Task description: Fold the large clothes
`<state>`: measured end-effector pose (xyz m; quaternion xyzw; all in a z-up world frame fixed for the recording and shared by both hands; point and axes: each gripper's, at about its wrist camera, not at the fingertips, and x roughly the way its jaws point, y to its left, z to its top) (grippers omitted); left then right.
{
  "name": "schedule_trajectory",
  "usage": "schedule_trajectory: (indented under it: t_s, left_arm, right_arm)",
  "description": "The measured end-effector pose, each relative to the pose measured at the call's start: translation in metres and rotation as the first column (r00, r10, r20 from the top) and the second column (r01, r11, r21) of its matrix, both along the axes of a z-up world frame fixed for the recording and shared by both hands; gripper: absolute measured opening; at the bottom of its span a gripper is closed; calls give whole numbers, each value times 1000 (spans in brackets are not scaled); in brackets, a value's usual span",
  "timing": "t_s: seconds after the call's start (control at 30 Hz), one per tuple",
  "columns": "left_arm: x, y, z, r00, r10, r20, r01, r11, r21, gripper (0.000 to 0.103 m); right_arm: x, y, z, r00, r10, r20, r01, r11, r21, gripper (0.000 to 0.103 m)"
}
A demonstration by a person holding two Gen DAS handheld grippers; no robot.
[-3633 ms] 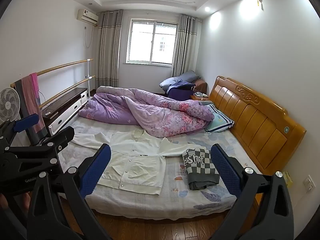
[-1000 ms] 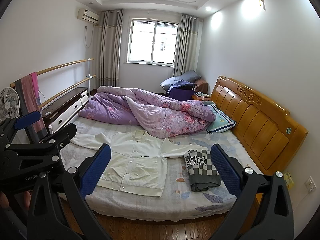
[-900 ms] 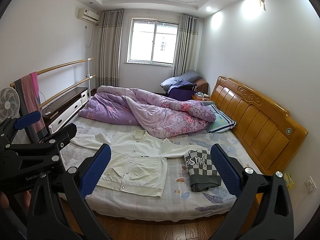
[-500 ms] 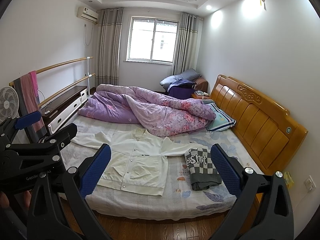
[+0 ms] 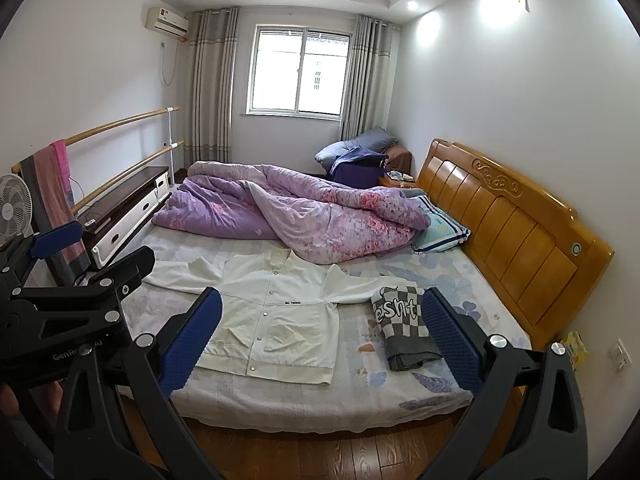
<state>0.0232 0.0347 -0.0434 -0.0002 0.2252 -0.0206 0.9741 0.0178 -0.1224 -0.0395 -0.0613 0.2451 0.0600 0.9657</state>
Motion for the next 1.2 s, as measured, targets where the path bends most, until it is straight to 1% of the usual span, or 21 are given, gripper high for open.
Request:
schedule_trajectory:
  t_s: [0.2,0.37,0.53,0.73,0.8,0.93,1.0,1.1,1.2]
  left_arm:
    - [7,10,-5,1000,-9,-20,9,1000,3,98]
    - [21,19,-8,999,-13,-42,13,1000,1,98]
    - [43,21,-17,998,-2,-70,2,1000,-10,98]
    - [87,25,-27,993,40,-111,-41,999,-2,98]
    - [104,26,-31,991,60,-122,-61,998,1,98]
    - [155,28,-36,982,120,-148,-118,993,20,98]
    - [188,31,-38,974,150,-168,-148,989,24,98]
    - [232,37,-44,959,194,-207,-191,981,39,98]
    - [262,51,-54,945,236,-227,-233,972,38,98]
  right_arm:
    - [7,8,-4,1000,-10,-20,10,1000,3,96]
    - [19,13,-8,999,-11,-43,11,1000,-1,96]
    - [42,18,-15,998,2,-69,-3,1000,-10,96]
    - [83,21,-30,994,45,-104,-45,999,-1,96]
    - [107,22,-36,991,71,-113,-70,997,6,96]
    - [157,25,-44,983,123,-135,-123,992,13,96]
    - [191,28,-47,975,160,-154,-159,987,20,96]
    - [234,36,-53,961,210,-179,-213,977,4,96]
    - [275,52,-62,940,272,-206,-277,961,7,96]
